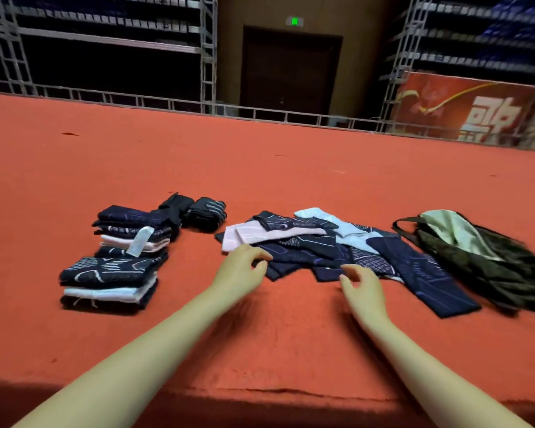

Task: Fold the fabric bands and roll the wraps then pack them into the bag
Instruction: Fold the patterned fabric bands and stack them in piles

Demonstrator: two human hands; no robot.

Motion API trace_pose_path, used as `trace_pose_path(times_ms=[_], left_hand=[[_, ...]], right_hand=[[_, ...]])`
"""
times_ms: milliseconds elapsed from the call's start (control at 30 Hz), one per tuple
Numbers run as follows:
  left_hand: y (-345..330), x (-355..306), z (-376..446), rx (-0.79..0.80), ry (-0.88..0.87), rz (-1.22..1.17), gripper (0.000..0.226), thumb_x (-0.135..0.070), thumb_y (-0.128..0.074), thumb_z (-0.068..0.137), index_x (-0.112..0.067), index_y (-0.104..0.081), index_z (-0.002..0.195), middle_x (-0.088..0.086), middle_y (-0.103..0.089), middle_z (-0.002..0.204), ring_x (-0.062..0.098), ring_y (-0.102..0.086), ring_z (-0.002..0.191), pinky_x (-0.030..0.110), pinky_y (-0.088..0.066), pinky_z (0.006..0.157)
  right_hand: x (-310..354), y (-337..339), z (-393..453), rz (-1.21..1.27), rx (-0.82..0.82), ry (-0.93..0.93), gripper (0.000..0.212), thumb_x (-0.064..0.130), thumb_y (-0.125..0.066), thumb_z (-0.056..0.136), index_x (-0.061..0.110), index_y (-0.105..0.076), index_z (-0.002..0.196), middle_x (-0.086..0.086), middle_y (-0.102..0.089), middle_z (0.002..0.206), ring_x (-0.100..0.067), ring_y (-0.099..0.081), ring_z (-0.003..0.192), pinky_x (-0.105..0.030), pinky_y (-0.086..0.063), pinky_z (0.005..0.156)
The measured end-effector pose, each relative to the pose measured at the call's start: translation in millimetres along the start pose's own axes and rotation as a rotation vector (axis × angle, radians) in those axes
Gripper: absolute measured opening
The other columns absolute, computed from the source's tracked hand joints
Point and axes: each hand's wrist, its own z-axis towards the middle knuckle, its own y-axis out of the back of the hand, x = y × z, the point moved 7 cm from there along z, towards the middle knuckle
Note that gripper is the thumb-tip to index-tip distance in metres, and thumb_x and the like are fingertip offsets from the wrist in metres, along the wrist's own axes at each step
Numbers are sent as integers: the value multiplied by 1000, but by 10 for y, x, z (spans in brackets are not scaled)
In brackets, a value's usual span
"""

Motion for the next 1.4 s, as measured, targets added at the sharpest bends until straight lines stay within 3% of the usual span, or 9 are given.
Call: trace_pose_path(times_ms=[133, 333, 533, 800, 967, 1067, 1167, 1267, 1400], left_hand=[[-642, -231, 201, 70, 26, -24, 27, -25, -65, 82, -24, -68, 109, 1, -65, 110, 19, -53, 110, 26, -36, 95], [-1388, -352, 313, 121, 78, -26, 42, -40, -71, 77, -30, -61, 116, -2, -59, 113, 19, -48, 114, 24, -34, 97], [-1625, -389, 476, 102, 88, 220, 38, -46, -59, 84, -34, -57, 120, -5, -51, 120, 19, -40, 118, 32, -38, 96], [-1485, -352, 587, -34, 11, -31, 31, -34, -67, 81, -26, -65, 111, -2, -58, 103, 20, -50, 104, 30, -41, 93], [-1446, -628, 548, -70, -194, -85, 59, -35, -68, 81, -24, -47, 135, -2, -52, 121, 17, -41, 115, 23, -31, 99], [-1461, -699, 523, -20, -277, -74, 68, -44, -60, 79, -24, -41, 141, -2, -46, 135, 17, -36, 126, 28, -28, 108], [-1341, -653, 503, -28, -288, -160, 47, -34, -57, 80, -23, -59, 125, -5, -59, 123, 15, -50, 117, 31, -38, 103], [-1106, -576, 494, -76, -148, -466, 24, -7, -64, 84, -26, -70, 98, -19, -68, 94, -1, -61, 93, 17, -44, 85], [-813, -493, 469, -256, 24, -785, 24, -2, -63, 86, -27, -65, 86, -14, -67, 88, -12, -60, 78, 9, -46, 77]], right_hand=[[-697, 554, 41, -364, -114, -119, 35, 19, -61, 84, 15, -61, 119, -8, -58, 119, -27, -43, 120, -41, -36, 98], [-1047, 736, 296, -548, -53, -187, 52, 34, -56, 89, 23, -42, 138, -4, -47, 135, -24, -38, 129, -39, -32, 103], [-1223, 867, 554, -469, -160, -155, 32, 22, -51, 92, 21, -61, 122, -5, -61, 114, -27, -54, 112, -38, -45, 84], [-866, 1002, 396, -279, -402, 223, 24, 15, -54, 85, 7, -71, 101, -9, -67, 89, -29, -63, 86, -28, -40, 78], [-401, 974, 260, -264, -278, 347, 22, 16, -54, 84, 8, -71, 97, -7, -64, 83, -27, -62, 81, -25, -38, 74], [-49, 1043, 147, -188, -227, 418, 21, 14, -55, 83, 10, -71, 96, -2, -62, 83, -19, -59, 80, -22, -39, 72], [259, 1117, 71, -109, -191, 457, 20, 11, -57, 83, 12, -72, 97, 6, -57, 82, -7, -53, 77, -15, -36, 72], [426, 1172, 115, -120, -129, 459, 19, 8, -61, 85, 15, -72, 99, 8, -55, 83, -1, -48, 77, -10, -35, 74], [407, 1131, 336, -238, 61, 421, 22, 14, -63, 87, 21, -67, 108, 8, -53, 76, -10, -50, 72, -25, -40, 72]])
